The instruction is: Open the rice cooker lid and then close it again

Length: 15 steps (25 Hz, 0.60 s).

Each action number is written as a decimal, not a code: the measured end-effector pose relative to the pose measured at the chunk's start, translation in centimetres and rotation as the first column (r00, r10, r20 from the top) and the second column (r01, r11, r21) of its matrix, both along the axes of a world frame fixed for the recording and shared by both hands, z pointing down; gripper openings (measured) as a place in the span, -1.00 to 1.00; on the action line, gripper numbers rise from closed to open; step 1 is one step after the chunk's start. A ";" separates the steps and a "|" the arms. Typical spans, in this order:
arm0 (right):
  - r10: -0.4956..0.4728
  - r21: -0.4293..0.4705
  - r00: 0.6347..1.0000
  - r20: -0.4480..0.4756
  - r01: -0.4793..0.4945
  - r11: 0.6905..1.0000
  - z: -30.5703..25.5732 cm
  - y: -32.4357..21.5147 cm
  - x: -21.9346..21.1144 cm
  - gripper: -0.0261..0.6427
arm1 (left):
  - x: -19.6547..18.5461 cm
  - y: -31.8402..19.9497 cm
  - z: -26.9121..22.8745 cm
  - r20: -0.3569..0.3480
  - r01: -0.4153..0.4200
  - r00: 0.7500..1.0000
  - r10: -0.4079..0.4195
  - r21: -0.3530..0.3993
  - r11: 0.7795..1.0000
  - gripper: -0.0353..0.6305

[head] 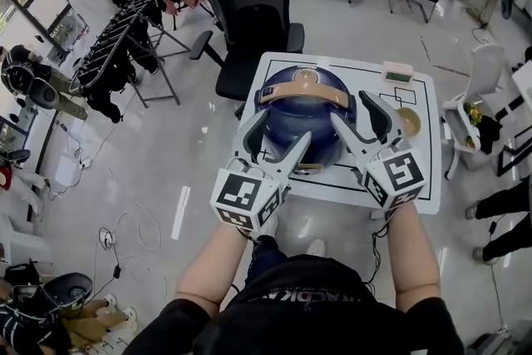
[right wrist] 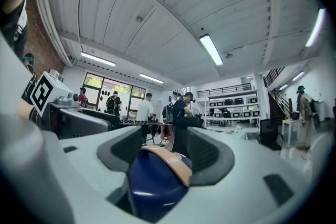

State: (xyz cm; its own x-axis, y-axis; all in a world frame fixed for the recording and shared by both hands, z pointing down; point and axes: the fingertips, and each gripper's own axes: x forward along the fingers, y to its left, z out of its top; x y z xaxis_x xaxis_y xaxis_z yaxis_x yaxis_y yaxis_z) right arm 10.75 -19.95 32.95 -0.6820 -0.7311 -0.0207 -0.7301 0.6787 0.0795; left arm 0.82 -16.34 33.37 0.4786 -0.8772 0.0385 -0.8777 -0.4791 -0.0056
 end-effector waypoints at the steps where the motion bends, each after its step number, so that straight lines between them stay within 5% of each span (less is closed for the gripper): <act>1: -0.001 -0.001 1.000 -0.010 0.001 1.000 0.2 -0.3 -0.2 -0.17 | -0.2 -0.3 0.1 -0.003 0.004 1.000 -0.004 -0.004 1.000 0.09; 15: 0.039 0.019 0.986 -0.162 -0.036 0.999 2.5 -4.4 -5.5 -0.17 | -5.0 -4.9 1.4 -0.035 -0.029 0.999 0.027 -0.032 0.999 0.09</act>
State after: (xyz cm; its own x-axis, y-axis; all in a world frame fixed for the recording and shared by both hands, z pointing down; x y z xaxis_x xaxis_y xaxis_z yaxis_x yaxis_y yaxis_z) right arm 5.24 -24.31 35.45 -0.6493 -0.7568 0.0761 -0.7317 0.6488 0.2092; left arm -4.16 -21.21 34.75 0.5045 -0.8620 0.0496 -0.8634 -0.5029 0.0406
